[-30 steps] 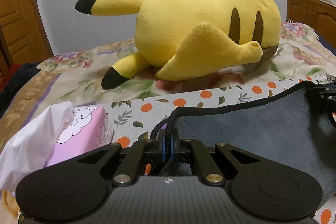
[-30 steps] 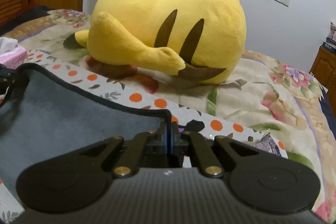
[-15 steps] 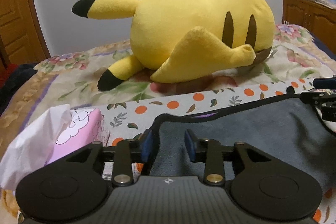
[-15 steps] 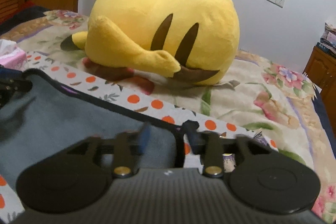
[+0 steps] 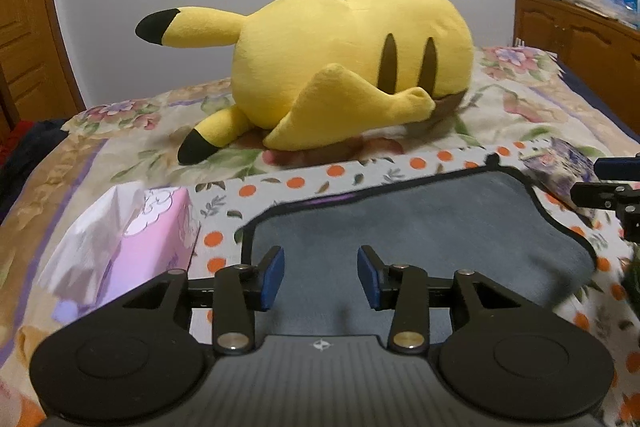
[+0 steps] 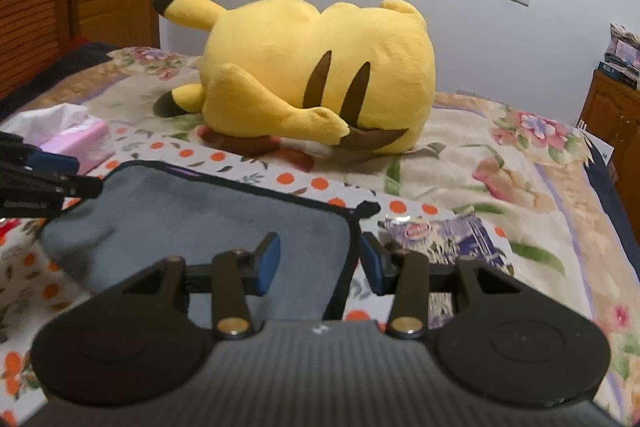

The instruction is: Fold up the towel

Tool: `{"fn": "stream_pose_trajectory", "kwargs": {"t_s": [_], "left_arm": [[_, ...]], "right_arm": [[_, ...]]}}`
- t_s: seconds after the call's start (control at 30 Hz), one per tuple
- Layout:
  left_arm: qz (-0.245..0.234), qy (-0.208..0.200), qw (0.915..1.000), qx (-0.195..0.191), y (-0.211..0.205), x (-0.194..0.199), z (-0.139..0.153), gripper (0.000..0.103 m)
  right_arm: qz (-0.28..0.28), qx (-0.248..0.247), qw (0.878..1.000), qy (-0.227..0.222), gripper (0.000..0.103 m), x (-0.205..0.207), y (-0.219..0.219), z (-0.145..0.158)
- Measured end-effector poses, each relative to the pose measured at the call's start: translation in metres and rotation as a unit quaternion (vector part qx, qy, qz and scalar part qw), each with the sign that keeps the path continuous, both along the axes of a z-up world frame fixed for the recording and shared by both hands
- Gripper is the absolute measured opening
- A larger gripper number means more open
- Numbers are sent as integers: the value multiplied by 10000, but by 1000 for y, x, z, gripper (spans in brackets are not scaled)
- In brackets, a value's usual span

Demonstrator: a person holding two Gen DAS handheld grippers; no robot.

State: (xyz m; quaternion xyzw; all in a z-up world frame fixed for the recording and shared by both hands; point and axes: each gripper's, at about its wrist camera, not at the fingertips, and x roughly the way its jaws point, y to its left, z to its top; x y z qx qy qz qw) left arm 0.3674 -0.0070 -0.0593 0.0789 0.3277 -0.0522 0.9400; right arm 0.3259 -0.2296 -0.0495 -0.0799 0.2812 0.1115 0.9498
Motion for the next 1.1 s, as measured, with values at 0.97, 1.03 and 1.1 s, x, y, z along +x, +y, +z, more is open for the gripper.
{"fn": "stream_pose_trajectory", "kwargs": {"t_s": [0.97,1.03,1.1], "left_arm": [[-96,108,9998,-105,2,-124,30,68],[-102,86,9998,-123,1,-129,32,71],[-123,76,9998,-166,1,-134,36,72]], "right_arm": [[-120,412,9990,-116,48,-116,-23,36],[-133,425,9989,-111,49,-120,-24,36],[-149,432,9989,-107,50,-124,-24,36]]}}
